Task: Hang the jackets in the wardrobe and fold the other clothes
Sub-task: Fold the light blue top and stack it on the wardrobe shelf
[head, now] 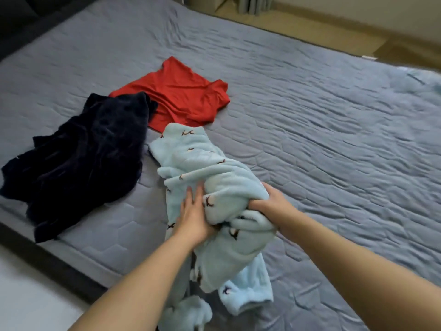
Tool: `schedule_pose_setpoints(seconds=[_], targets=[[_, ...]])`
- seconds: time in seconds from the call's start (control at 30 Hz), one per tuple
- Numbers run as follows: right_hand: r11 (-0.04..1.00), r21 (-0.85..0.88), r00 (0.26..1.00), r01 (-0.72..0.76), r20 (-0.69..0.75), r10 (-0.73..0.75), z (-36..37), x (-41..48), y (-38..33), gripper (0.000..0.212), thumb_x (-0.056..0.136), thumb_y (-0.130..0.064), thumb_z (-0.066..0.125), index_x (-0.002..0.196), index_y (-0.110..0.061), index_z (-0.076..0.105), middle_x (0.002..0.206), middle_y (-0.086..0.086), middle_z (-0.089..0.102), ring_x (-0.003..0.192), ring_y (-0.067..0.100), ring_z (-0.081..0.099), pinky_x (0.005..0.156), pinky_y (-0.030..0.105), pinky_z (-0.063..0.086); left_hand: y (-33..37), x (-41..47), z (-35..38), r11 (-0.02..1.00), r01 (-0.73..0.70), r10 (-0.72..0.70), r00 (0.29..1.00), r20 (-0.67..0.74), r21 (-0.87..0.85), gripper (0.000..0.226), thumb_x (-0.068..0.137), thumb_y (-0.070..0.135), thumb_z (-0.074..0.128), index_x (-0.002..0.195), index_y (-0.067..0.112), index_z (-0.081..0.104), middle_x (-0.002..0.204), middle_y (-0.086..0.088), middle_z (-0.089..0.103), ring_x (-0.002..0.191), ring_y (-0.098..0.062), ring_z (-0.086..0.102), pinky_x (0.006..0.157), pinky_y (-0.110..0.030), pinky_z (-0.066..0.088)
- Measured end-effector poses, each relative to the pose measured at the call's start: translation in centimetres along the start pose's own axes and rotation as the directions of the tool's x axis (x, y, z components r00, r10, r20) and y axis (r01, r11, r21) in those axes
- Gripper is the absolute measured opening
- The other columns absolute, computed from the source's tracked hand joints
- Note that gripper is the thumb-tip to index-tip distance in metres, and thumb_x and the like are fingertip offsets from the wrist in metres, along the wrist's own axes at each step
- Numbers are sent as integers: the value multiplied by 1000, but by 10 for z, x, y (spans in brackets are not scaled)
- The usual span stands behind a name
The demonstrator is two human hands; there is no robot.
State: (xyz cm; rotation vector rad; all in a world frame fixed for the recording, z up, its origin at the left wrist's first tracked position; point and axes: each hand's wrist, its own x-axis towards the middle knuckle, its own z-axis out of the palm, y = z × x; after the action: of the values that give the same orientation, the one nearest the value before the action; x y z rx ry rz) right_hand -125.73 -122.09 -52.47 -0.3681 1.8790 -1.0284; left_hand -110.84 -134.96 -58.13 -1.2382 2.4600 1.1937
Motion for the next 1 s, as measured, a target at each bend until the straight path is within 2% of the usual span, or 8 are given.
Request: schedule_pose_setpoints(seconds=[0.07,0.13,0.37,0.5,0.6,0.73,0.9,1.0], targets=[[997,53,997,49,48,-52,-37,-35,-27,56,59,-18,66,114,-30,61,101,-4,73,92,13,69,75,30,56,45,-15,-11,986,-152,142,983,-120,-75,59,80,34,68,133,30,42,135,1,49,126,-23,46,98,-32,42],[992,67,991,109,66,-114,-77,-76,-61,55,60,-14,64,113,-29,61,99,-2,74,88,12,70,69,27,55,98,-36,-34,958,-237,198,953,-229,-162,26,86,23,64,111,21,59,105,6,63,106,-22,59,76,-15,41],[946,-229,973,231,58,-224,-213,-284,-213,33,77,-27,69,109,-30,64,99,-3,74,91,15,70,73,29,58,304,-165,-173,843,-536,494,803,-335,-43,31,71,38,54,97,21,49,91,-11,67,84,-29,60,66,-32,39],[795,-578,942,183,-128,-310,-266,-405,-283,58,77,-38,73,128,-23,50,117,1,63,106,18,60,94,36,49,397,-258,-250,701,-669,712,642,-283,246,18,81,15,58,98,18,51,80,-8,62,76,-31,59,65,-40,49],[646,-753,755,127,-349,-555,-277,-485,-317,74,77,-45,69,141,-29,35,132,4,51,116,21,50,100,36,41,468,-330,-290,592,-740,805,532,-262,319,7,74,23,55,81,20,55,76,-2,61,75,-27,58,64,-35,46],[572,-761,648,307,-273,-711,-253,-547,-319,85,61,-59,68,136,-41,32,126,-6,54,112,18,53,94,43,44,547,-408,-325,450,-741,884,448,-133,499,13,78,31,52,79,22,62,81,3,62,79,-20,57,68,-31,46],[591,-774,455,227,-452,-767,-269,-585,-329,21,82,-10,58,102,-14,65,95,8,65,92,29,59,70,29,41,577,-454,-353,344,-641,918,383,-103,687,23,78,41,61,65,25,50,70,4,57,68,-18,57,55,-26,41],[568,-795,355,215,-478,-803,-280,-614,-353,18,82,-7,52,87,-20,64,93,9,65,91,30,59,80,38,48,561,-450,-362,344,-552,872,489,-39,759,21,69,45,67,77,27,59,74,3,62,70,-19,62,63,-34,55]])
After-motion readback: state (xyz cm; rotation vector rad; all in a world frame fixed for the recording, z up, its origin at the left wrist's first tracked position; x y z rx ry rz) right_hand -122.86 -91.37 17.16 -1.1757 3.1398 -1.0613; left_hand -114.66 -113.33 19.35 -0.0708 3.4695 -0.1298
